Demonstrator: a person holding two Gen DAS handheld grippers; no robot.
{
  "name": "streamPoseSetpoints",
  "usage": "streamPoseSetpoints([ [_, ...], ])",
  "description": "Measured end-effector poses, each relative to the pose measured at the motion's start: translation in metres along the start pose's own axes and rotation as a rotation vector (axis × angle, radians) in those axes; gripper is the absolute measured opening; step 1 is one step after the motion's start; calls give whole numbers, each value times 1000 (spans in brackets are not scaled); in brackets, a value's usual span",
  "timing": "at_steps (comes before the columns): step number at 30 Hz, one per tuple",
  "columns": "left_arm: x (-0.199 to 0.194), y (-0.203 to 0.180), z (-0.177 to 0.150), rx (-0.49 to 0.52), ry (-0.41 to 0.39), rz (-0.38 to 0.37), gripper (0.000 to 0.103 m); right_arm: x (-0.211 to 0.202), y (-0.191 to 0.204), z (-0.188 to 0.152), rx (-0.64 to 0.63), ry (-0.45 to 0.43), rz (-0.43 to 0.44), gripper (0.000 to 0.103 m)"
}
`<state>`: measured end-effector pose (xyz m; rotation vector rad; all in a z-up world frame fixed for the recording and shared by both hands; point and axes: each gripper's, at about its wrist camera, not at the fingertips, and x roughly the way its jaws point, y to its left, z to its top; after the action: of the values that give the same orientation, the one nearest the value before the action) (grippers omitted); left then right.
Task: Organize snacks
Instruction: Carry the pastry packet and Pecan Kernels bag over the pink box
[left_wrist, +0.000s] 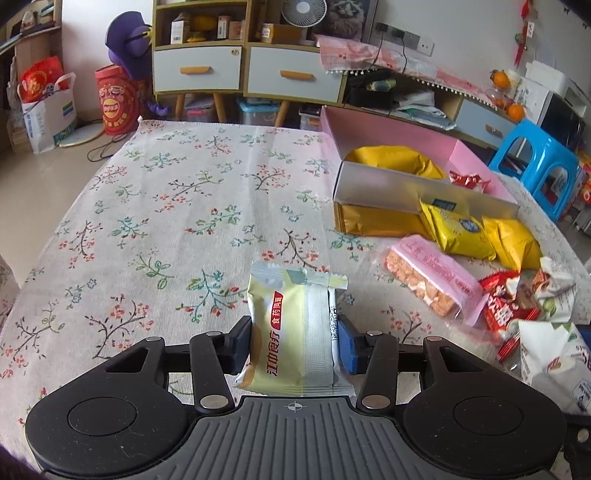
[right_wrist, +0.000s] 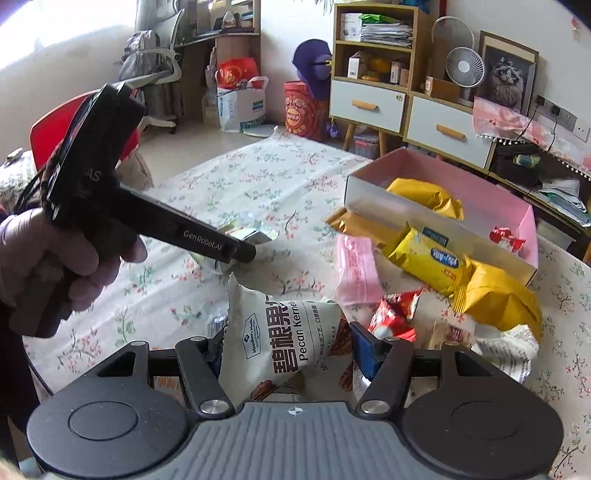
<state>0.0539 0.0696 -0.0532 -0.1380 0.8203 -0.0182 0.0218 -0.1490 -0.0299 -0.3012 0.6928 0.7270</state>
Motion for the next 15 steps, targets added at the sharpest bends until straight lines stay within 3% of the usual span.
streamPoseSetpoints([
  [15,-7,-19,31,-31,-19,-78,44,-1,-29,35,61,-77,-119,52],
])
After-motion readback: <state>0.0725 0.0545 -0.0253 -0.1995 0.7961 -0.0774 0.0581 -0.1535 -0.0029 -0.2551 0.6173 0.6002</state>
